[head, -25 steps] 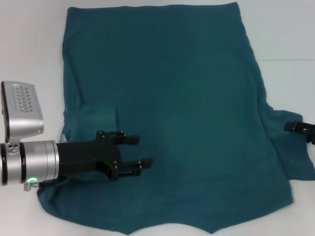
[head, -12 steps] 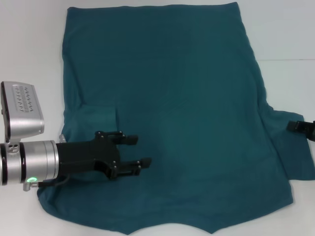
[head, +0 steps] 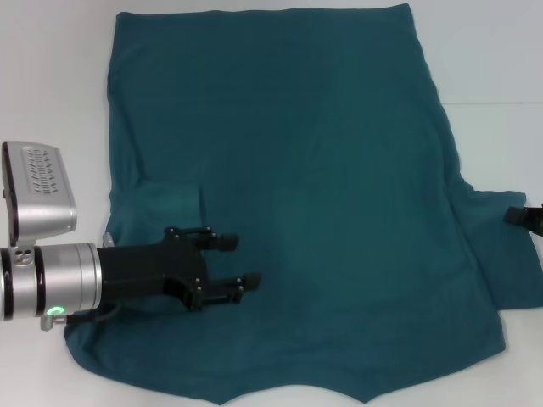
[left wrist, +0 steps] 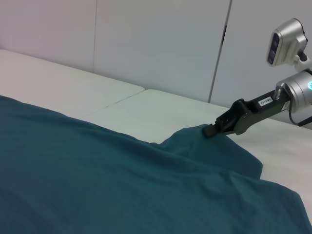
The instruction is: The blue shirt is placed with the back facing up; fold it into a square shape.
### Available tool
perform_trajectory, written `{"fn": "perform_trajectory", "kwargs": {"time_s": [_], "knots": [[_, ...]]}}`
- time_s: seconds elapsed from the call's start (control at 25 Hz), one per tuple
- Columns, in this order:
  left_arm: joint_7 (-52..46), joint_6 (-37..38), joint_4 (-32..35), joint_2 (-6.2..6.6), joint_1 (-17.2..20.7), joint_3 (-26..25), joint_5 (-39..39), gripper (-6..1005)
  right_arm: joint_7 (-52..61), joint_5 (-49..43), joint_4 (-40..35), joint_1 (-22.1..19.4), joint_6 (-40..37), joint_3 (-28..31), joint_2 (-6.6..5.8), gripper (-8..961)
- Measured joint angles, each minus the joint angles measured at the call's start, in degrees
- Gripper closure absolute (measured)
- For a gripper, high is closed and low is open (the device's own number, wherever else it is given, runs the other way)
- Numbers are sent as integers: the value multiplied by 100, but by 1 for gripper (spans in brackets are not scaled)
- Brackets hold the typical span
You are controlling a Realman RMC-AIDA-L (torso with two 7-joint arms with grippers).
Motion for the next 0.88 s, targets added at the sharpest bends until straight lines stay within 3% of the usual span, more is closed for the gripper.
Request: {"fn": "perform_trajectory", "kwargs": {"time_s": [0.28, 0.48, 0.68, 0.88], "knots": [[0, 1, 0, 0, -1, 0, -25, 292, -226, 59, 38, 19, 244, 21, 43, 943], [-1, 2, -21, 0, 5, -41, -41, 292, -557, 337, 75, 33, 578, 12, 32, 934], [-6, 1, -34, -3, 41, -64, -146, 293, -788, 362, 314, 178, 916, -18, -100, 925], [-8, 1, -35, -7, 47, -113, -184, 292, -1132, 359, 367, 322, 1054, -31, -128, 917]]}}
